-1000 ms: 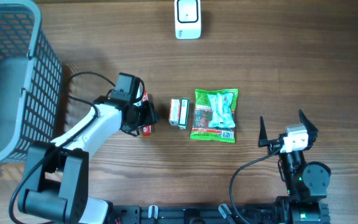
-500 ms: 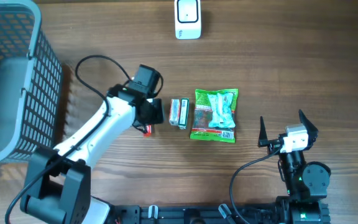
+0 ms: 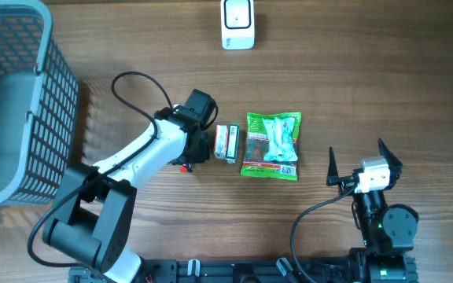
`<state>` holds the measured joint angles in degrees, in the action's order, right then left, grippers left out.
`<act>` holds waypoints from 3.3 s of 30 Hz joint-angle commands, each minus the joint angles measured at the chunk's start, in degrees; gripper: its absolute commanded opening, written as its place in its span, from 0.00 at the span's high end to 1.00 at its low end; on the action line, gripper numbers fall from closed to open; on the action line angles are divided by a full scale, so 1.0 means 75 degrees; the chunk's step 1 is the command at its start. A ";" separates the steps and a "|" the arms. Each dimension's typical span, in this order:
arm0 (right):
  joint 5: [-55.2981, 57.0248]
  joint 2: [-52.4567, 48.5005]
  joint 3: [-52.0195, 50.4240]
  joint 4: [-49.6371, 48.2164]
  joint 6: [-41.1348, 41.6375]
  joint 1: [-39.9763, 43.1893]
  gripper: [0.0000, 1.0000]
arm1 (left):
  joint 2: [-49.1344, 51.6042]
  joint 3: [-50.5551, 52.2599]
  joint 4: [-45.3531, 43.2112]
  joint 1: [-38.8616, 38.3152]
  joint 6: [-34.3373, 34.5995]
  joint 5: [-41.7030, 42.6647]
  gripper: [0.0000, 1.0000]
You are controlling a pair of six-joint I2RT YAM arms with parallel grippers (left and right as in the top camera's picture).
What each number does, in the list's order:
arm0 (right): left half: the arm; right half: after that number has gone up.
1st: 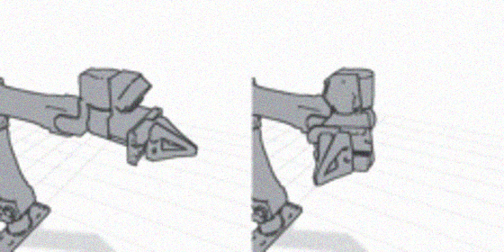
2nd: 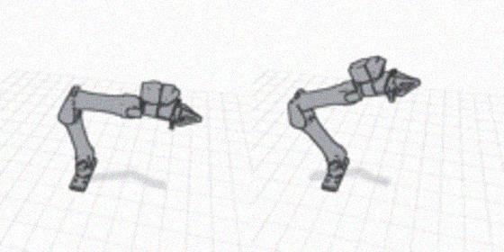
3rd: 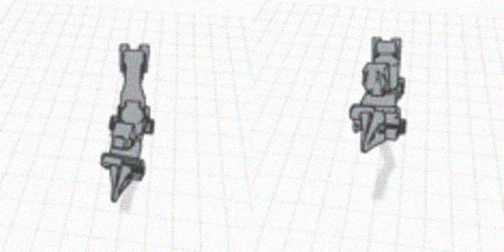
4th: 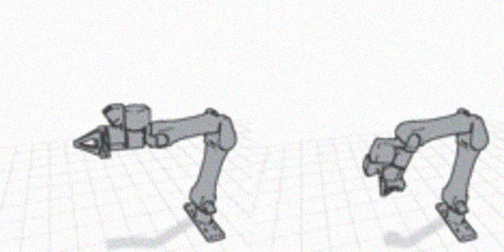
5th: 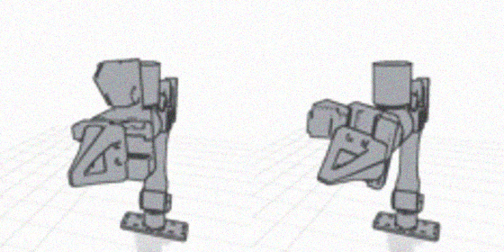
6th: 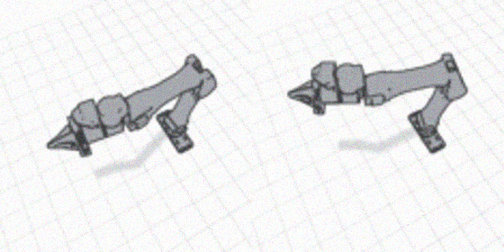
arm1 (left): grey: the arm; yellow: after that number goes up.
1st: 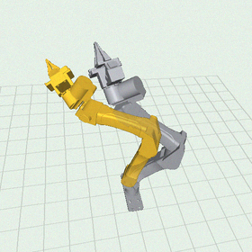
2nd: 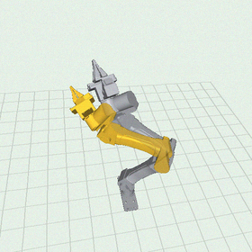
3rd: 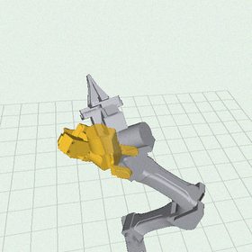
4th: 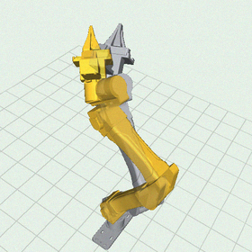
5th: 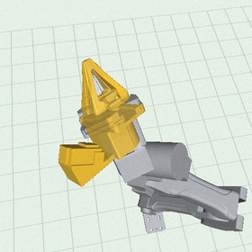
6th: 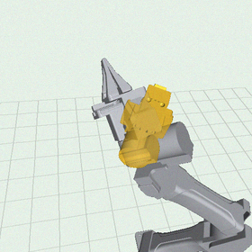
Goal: Scan the item barcode
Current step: 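Carry the red stick with the left gripper beside the boxes, then lower the red stick onto the table left of the boxes and adjust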
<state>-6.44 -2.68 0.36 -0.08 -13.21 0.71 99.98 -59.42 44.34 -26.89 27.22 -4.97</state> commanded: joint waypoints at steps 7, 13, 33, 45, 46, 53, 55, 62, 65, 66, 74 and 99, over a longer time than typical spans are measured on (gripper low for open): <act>-0.0117 0.0035 -0.0006 -0.0041 -0.0038 0.0029 0.01 | 0.0087 0.0522 -0.0425 -0.0044 0.0239 -0.0210 0.70; -0.0117 0.0032 -0.0006 -0.0041 -0.0038 0.0029 0.00 | 0.0087 0.0542 -0.0423 -0.0044 0.0239 -0.0210 0.80; -0.0117 0.0032 -0.0006 -0.0041 -0.0038 0.0029 0.00 | -0.1463 -0.0487 -0.0516 0.1373 0.0239 0.2186 0.96; -0.0117 0.0032 -0.0006 -0.0041 -0.0041 0.0029 0.00 | -0.1413 0.1655 -0.2801 0.2471 0.0210 0.5179 0.96; -0.0117 0.0032 -0.0006 -0.0041 -0.0041 0.0029 0.00 | -0.1413 0.1798 -0.2920 0.2509 0.0210 0.5208 0.96; -0.0117 0.0032 -0.0006 -0.0041 -0.0041 0.0029 0.00 | -0.1233 0.2445 -0.3751 0.2608 -0.0143 0.5936 0.96; -0.0117 0.0032 -0.0006 -0.0041 -0.0038 0.0029 0.00 | -0.0950 0.2445 -0.3777 0.2608 -0.0175 0.5948 0.96; -0.0117 0.0032 -0.0006 -0.0041 -0.0041 0.0029 0.00 | -0.0554 0.2445 -0.3786 0.2611 -0.0256 0.5817 0.96; -0.0117 0.0032 -0.0006 -0.0041 -0.0041 0.0029 0.00 | -0.0554 0.2445 -0.3474 0.2611 -0.0254 0.4963 0.96; -0.0117 0.0032 -0.0006 -0.0041 -0.0038 0.0029 0.00 | -0.0554 0.2445 -0.3386 0.2611 -0.0254 0.4762 0.96; -0.0117 0.0035 -0.0006 -0.0041 -0.0038 0.0029 0.00 | -0.0557 0.2442 -0.3264 0.2611 -0.0254 0.4272 0.83; -0.0117 0.0032 -0.0006 -0.0041 -0.0041 0.0029 0.00 | -0.1539 0.1338 -0.1821 0.1947 -0.0137 0.1571 0.96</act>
<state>-6.44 -2.68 0.36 -0.08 -13.21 0.71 88.92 -48.90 32.18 -10.74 26.04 11.40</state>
